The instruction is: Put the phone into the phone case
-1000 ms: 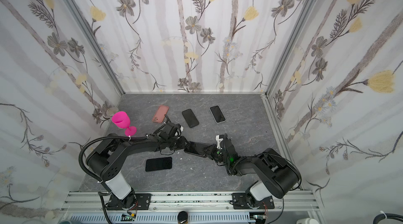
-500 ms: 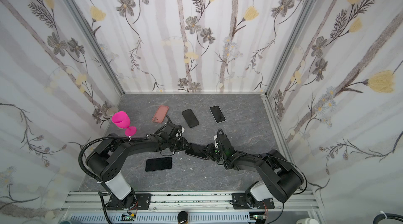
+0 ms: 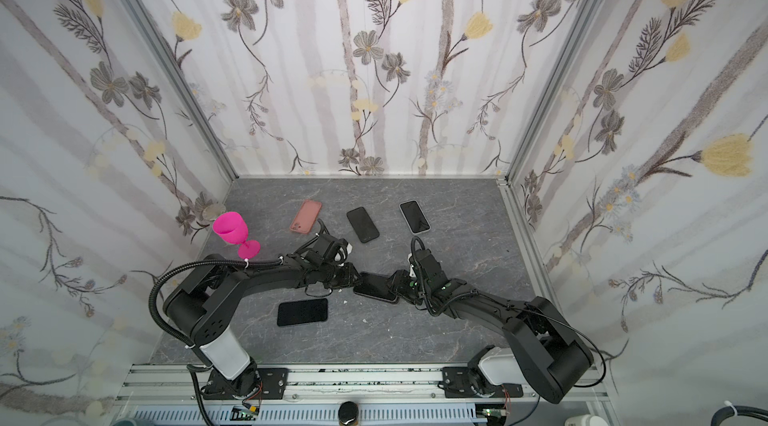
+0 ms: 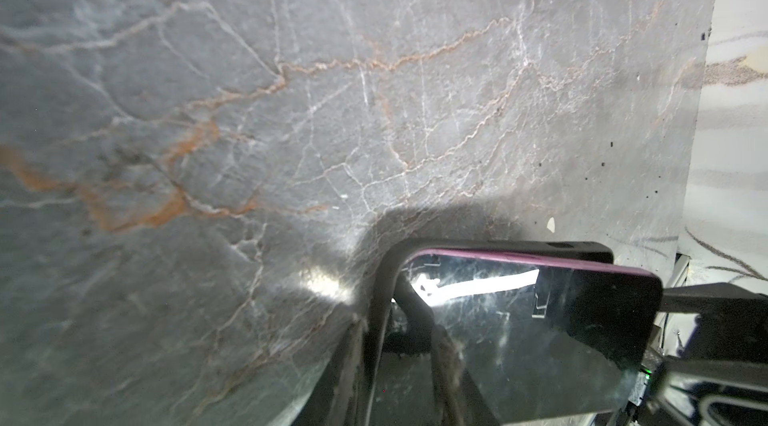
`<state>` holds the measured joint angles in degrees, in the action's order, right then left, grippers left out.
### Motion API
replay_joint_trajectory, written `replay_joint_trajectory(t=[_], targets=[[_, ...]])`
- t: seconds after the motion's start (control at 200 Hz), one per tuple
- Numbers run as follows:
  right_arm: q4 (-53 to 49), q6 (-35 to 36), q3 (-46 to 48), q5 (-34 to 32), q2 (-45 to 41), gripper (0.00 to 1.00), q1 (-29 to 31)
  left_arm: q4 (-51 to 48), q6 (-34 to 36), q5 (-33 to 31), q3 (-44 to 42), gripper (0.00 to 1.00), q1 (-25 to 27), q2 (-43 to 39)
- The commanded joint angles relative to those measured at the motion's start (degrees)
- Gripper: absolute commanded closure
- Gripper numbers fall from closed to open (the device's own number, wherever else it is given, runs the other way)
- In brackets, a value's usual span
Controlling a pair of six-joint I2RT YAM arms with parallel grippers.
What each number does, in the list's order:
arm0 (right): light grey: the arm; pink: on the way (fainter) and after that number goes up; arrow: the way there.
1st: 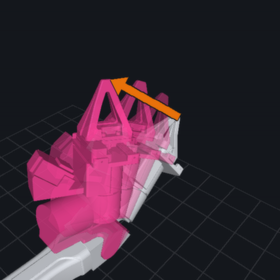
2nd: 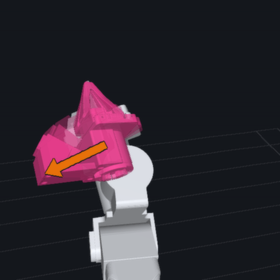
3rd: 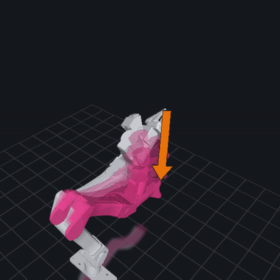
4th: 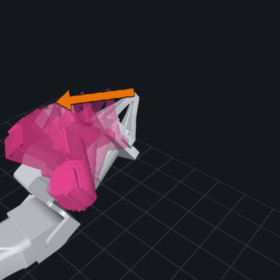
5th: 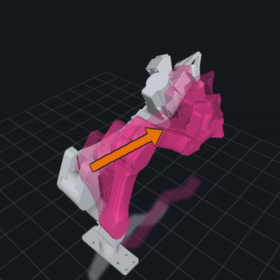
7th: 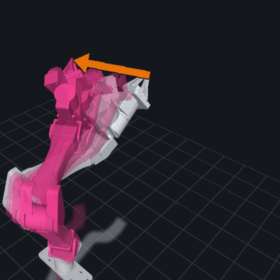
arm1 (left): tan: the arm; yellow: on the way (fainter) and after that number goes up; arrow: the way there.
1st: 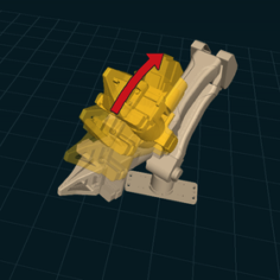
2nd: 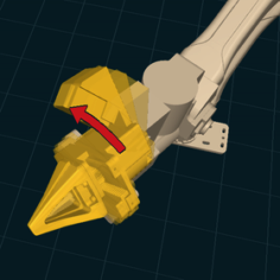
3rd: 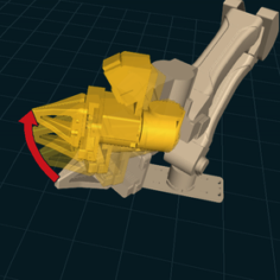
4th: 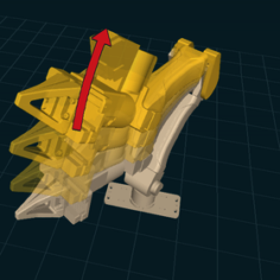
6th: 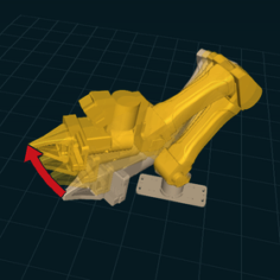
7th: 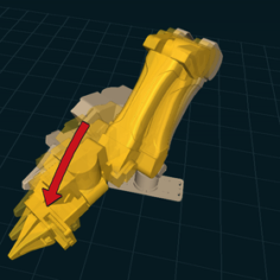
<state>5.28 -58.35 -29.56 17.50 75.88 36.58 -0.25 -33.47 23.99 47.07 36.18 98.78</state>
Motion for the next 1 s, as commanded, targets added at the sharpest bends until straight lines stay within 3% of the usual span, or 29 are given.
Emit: replay_joint_trajectory(t=[0.0, 0.4, 0.994], targets=[[-3.59, 1.47, -0.34, -1.9, -1.7, 0.49, 0.02, -4.45, 0.91, -0.7, 0.3, 0.7, 0.07, 0.47], [-9.71, 3.89, 0.51, -4.91, -5.65, 0.51, 0.04, -5.86, 1.53, -0.55, 0.22, 0.72, 0.46, 0.17], [-4.82, 4.73, 2.15, 0.44, 1.5, 0.79, 0.85, -7.0, 1.28, 0.18, 0.59, 0.75, 2.29, -0.09]])
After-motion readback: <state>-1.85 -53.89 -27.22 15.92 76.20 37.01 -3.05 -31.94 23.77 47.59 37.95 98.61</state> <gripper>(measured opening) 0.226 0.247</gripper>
